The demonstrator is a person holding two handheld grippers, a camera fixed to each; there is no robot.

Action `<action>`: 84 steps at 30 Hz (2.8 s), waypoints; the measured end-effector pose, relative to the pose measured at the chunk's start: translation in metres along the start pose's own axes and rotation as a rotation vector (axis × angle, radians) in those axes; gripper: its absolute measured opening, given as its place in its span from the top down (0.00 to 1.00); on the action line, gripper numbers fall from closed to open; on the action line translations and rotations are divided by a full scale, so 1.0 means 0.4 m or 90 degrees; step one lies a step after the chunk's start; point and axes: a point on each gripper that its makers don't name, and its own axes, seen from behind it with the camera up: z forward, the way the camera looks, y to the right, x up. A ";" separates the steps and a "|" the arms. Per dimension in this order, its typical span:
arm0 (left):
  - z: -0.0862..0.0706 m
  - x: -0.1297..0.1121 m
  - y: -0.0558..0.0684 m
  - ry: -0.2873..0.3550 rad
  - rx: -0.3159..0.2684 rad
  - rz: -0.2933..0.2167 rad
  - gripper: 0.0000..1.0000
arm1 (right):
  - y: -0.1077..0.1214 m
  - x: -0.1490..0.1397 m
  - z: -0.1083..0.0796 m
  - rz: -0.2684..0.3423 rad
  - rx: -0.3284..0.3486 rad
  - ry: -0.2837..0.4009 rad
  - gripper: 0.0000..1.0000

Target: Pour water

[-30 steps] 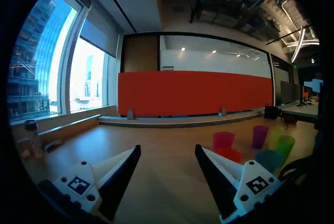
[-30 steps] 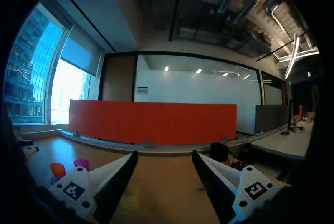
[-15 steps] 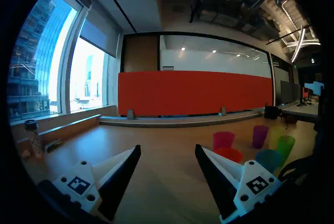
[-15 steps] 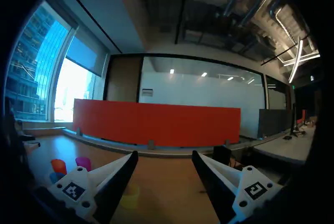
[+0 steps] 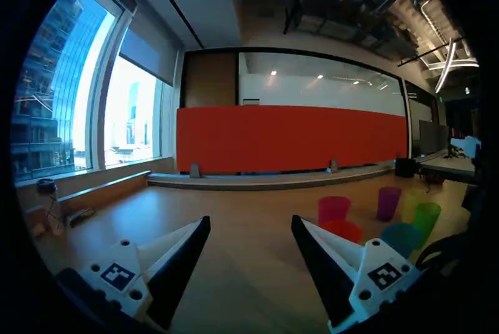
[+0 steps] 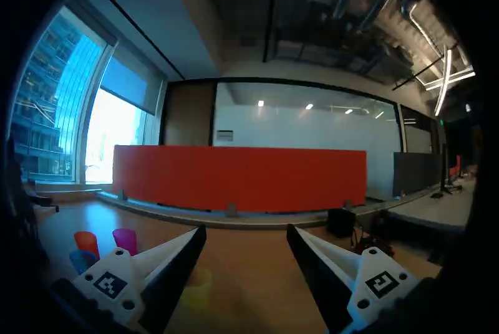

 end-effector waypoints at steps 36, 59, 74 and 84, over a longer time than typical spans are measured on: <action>0.000 -0.001 -0.001 0.000 0.000 0.000 0.03 | 0.021 -0.180 0.014 0.028 -0.024 -0.054 0.00; -0.001 -0.001 -0.002 0.000 0.000 0.000 0.04 | 0.019 -0.193 0.010 0.015 -0.028 -0.069 0.00; 0.001 -0.001 0.000 0.000 0.000 0.000 0.04 | 0.019 -0.200 0.012 0.015 -0.028 -0.070 0.00; -0.002 -0.001 0.000 0.000 0.000 0.000 0.04 | 0.018 -0.199 0.012 0.015 -0.028 -0.070 0.00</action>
